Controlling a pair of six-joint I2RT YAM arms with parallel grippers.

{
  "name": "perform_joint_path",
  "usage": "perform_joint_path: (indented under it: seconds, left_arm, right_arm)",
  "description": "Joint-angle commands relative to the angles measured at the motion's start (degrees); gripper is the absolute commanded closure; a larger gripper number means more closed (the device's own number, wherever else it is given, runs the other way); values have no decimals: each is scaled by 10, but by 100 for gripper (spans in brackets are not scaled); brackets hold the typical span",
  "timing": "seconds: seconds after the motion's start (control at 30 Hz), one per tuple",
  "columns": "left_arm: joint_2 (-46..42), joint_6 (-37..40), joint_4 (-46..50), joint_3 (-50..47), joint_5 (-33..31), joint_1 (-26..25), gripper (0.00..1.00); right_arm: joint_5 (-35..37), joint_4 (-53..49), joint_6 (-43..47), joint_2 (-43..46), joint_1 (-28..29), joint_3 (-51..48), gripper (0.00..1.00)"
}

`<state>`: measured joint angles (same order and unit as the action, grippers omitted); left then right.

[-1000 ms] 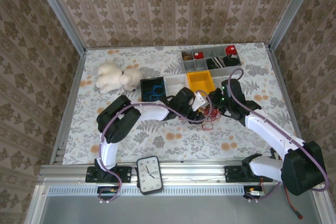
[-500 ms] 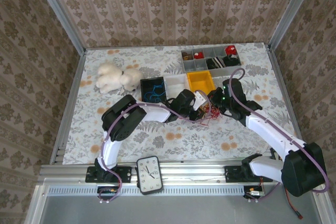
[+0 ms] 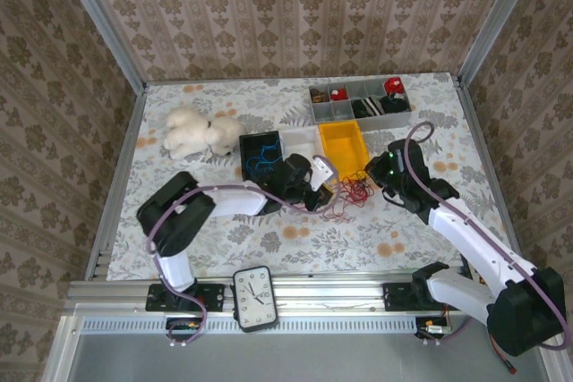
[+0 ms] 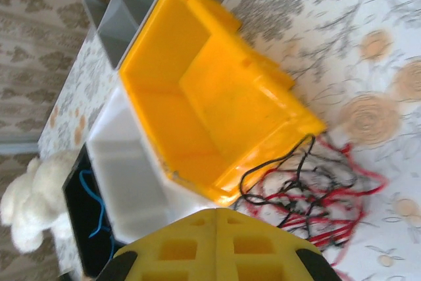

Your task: Untangle the cables

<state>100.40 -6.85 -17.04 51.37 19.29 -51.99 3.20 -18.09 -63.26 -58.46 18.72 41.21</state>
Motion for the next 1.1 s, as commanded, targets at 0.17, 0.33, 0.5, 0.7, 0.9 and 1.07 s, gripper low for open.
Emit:
perform_joint_path:
  seconds: [0.17,0.33,0.5,0.7,0.9,1.07]
  left_arm:
    - [-77,26,94,-56,-61,29,100]
    - [-116,-62,118,-83,-192,58,100]
    - [-154,-123,223,-96,-257,79,100]
    - [-179,-166,293,-115,-310,94,100]
    - [-172,-114,265,-111,-264,73,100]
    - [-195,-18,213,-93,-129,12,81]
  right_arm:
    - [73,-56,-6,17,-25,-26,100]
    - [117,-111,9,4,-28,-11,100]
    - [153,-178,14,-11,-60,-10,100]
    - [179,-208,48,-18,-111,-4,100]
    - [91,-146,137,-33,-141,1,100]
    - [4,-73,166,-48,-118,-9,100]
